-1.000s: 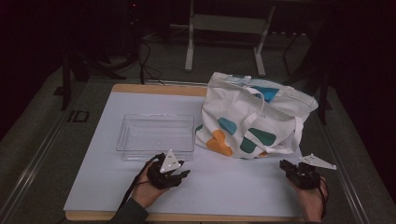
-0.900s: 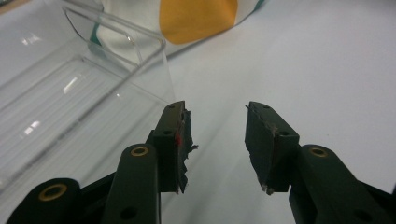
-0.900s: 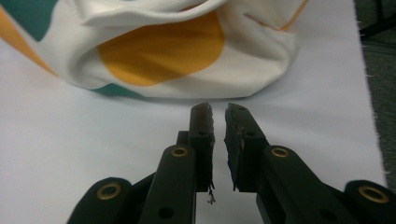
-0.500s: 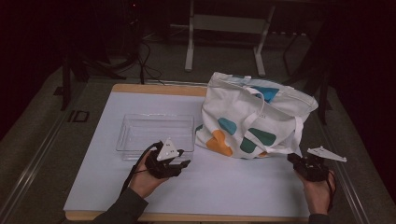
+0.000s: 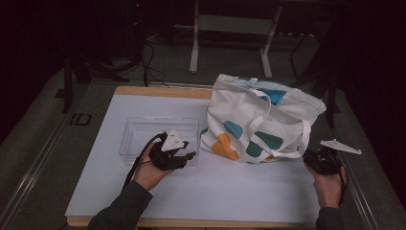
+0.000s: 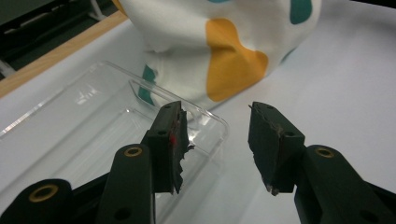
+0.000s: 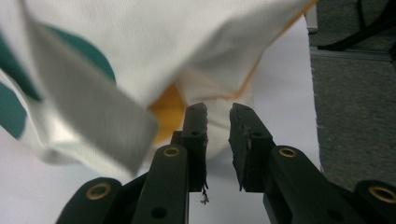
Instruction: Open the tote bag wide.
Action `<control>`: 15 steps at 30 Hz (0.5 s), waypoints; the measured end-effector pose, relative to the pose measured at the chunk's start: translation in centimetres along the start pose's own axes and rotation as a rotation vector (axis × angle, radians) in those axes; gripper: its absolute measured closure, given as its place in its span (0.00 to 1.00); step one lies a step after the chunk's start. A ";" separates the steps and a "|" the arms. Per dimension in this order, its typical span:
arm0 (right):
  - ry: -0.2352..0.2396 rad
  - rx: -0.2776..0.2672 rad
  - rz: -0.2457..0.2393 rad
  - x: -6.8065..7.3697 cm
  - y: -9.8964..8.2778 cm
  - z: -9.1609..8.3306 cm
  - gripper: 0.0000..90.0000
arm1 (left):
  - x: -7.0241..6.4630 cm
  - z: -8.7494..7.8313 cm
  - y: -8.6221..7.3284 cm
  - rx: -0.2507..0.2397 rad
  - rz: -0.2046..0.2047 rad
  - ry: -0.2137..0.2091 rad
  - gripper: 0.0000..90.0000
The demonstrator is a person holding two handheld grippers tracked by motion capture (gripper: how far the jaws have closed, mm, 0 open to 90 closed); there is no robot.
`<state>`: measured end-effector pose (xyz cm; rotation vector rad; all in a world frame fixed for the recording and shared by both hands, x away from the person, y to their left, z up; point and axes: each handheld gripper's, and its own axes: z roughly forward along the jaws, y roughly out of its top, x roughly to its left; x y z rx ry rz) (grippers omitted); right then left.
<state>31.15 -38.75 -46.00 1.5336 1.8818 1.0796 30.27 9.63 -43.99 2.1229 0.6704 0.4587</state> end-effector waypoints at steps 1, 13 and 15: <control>0.001 0.001 0.002 0.0 0.2 0.1 0.84 | 0.2 0.1 0.2 0.002 0.002 -0.001 0.61; 0.078 -0.019 0.049 -0.4 2.2 0.5 0.78 | 2.0 0.6 2.3 0.008 0.039 0.037 0.59; 0.081 -0.017 0.063 -0.6 2.3 0.6 0.77 | 2.5 0.8 2.7 -0.003 0.030 0.039 0.59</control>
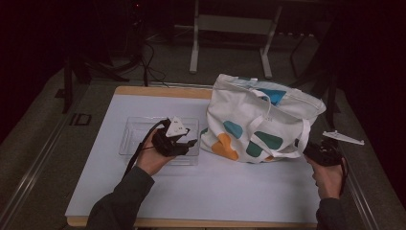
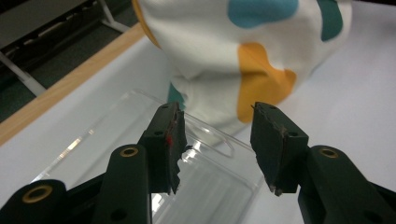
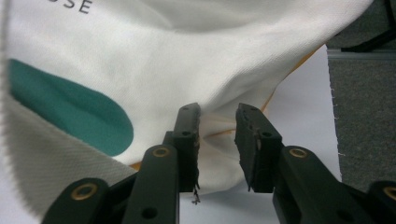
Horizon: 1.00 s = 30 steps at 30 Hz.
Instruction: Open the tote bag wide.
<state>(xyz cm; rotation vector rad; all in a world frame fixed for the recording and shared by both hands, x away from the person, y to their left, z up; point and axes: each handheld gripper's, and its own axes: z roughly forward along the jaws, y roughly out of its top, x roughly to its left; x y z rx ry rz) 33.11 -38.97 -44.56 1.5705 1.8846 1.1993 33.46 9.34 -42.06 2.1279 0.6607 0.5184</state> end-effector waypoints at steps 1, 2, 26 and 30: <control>0.012 -0.006 0.015 -0.1 0.1 0.1 0.76 | 0.3 0.1 0.2 -0.005 -0.009 -0.006 0.59; 0.023 -0.013 0.031 -0.3 0.1 0.1 0.75 | 0.5 0.2 0.4 -0.008 -0.013 -0.006 0.58; 0.047 0.021 0.014 0.3 1.5 1.4 0.89 | 3.4 4.1 5.6 0.022 -0.023 0.026 0.57; 0.042 0.007 0.001 0.6 1.4 1.4 0.97 | 3.8 4.6 6.7 0.025 -0.020 0.029 0.57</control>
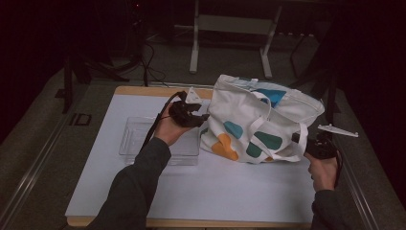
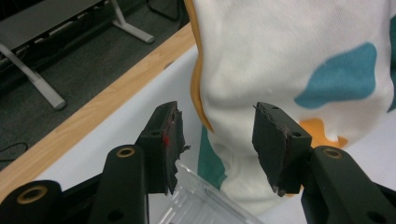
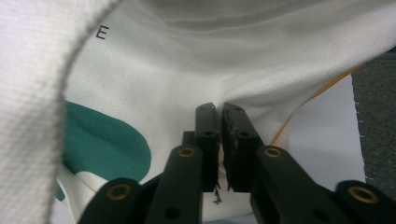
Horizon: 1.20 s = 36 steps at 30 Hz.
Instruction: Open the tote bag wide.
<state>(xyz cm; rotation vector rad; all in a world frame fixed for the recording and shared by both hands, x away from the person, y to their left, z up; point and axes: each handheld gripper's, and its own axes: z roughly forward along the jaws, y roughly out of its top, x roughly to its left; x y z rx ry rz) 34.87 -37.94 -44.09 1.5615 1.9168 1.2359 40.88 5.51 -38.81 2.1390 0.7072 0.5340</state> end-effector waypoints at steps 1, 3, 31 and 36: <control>0.000 -0.004 0.000 0.0 0.0 0.0 0.97 | 0.1 0.1 0.4 -0.001 0.001 0.007 0.57; -0.001 -0.010 -0.008 0.1 0.0 0.0 0.98 | 0.2 0.1 1.1 -0.008 0.001 0.012 0.58; 0.014 -0.077 -0.060 1.1 0.2 -2.1 0.99 | 0.2 -0.6 2.7 -0.025 -0.025 -0.011 0.96; 0.027 -0.084 -0.076 1.4 0.0 -2.6 0.99 | 0.2 -1.0 2.0 -0.046 -0.044 -0.036 0.96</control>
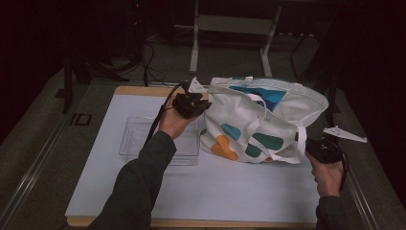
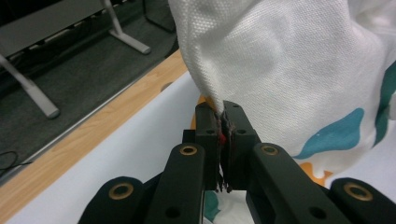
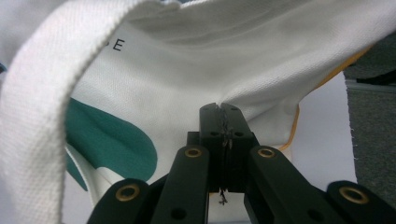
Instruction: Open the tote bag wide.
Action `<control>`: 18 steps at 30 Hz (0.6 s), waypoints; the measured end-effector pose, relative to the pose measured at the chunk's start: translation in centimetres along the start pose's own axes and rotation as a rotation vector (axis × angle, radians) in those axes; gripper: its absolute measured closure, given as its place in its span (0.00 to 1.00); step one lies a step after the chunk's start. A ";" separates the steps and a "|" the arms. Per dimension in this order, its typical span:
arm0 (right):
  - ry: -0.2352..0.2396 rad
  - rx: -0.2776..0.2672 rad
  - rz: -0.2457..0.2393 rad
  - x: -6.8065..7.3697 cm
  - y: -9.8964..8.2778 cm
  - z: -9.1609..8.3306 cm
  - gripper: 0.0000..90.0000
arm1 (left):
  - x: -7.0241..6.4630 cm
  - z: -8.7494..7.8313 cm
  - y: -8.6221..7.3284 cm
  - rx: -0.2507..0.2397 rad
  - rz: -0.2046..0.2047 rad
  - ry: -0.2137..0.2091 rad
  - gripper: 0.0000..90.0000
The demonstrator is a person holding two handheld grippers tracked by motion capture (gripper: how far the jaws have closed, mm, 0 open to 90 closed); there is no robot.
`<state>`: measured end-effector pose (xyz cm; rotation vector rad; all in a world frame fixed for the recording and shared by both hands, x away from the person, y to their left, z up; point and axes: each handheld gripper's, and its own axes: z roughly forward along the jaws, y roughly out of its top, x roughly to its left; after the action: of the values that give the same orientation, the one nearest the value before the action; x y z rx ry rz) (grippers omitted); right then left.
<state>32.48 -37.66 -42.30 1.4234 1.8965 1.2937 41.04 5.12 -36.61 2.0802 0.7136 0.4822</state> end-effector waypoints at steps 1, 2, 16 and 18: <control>0.003 -0.003 -0.003 0.1 0.0 -0.1 0.99 | 0.0 -0.1 -0.1 0.000 0.002 -0.005 0.96; 0.005 -0.003 -0.006 0.2 0.0 -0.3 0.99 | 0.0 -0.2 -0.2 -0.003 -0.002 -0.006 0.96; 0.035 0.018 -0.103 1.6 -0.2 -1.4 1.00 | -0.5 -0.5 -1.6 0.033 0.024 -0.035 0.96; 0.036 0.022 -0.115 1.8 -0.3 -1.5 1.00 | -0.6 -0.4 -1.8 0.040 0.031 -0.040 0.96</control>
<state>30.51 -36.67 -41.56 1.2895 1.9905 1.2563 39.79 5.82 -37.94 2.1350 0.6731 0.4457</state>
